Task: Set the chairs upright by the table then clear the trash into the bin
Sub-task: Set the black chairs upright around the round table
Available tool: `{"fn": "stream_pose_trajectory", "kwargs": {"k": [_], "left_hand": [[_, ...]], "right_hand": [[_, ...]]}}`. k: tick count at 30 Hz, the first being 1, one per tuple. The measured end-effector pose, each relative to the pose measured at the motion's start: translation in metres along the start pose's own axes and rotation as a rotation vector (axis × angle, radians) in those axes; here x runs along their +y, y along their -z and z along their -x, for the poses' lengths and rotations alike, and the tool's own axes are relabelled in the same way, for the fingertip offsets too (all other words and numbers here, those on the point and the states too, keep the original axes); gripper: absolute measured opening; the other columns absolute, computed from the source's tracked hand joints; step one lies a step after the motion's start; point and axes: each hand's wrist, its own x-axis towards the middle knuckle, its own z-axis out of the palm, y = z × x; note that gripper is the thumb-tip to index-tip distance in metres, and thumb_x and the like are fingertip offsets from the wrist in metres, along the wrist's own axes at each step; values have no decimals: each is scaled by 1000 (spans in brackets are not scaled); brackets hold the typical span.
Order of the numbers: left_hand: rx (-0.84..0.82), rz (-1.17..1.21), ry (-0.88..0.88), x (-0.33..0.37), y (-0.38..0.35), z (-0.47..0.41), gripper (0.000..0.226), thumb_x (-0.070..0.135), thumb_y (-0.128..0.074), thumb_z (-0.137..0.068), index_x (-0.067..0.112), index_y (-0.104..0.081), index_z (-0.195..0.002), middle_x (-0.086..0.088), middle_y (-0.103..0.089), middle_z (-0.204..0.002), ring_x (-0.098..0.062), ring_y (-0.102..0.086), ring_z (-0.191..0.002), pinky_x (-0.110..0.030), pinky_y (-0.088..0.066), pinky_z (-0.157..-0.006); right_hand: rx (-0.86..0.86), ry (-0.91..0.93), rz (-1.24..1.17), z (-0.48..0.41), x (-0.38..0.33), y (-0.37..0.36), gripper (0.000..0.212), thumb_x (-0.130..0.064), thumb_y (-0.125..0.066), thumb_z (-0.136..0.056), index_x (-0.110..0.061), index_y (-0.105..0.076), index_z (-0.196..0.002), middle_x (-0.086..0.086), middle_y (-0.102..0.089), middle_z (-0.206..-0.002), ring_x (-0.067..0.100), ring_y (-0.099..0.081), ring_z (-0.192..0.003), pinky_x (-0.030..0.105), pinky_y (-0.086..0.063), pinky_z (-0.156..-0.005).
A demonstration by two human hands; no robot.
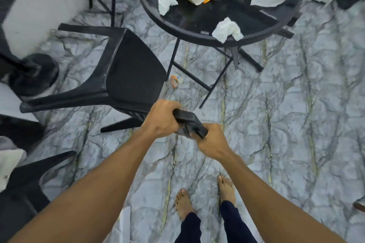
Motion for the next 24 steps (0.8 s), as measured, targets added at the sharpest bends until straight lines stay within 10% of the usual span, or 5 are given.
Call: {"fn": "stream_pose_trajectory", "kwargs": {"k": [10,20,24], "left_hand": [[-40,-268,-114,15,160,32,16,11,-62,-60,20,-59,-73,2,-60,-66,-25,-54,-67,-38,-47,-57],[84,-320,20,2,242,68,24,7,-60,-61,24,-66,-77,8,-64,-73,-18,-58,-77,-39,-53,-65],[14,-437,-76,15,251,67,17,31,-72,-68,34,-76,-84,15,-69,-76,-14,-65,-80,-32,-53,-71]], "right_hand": [[-16,281,264,2,-161,-6,19,-6,-64,-80,-17,-53,-71,7,-56,-64,33,-56,-62,41,-46,-53],[-55,398,269,22,-197,-6,32,9,-55,-71,-22,-52,-63,-10,-41,-50,23,-44,-55,30,-25,-50],[-85,495,240,12,-215,-20,41,5,-54,-68,-10,-76,-99,6,-63,-65,26,-53,-59,31,-37,-53]]}}
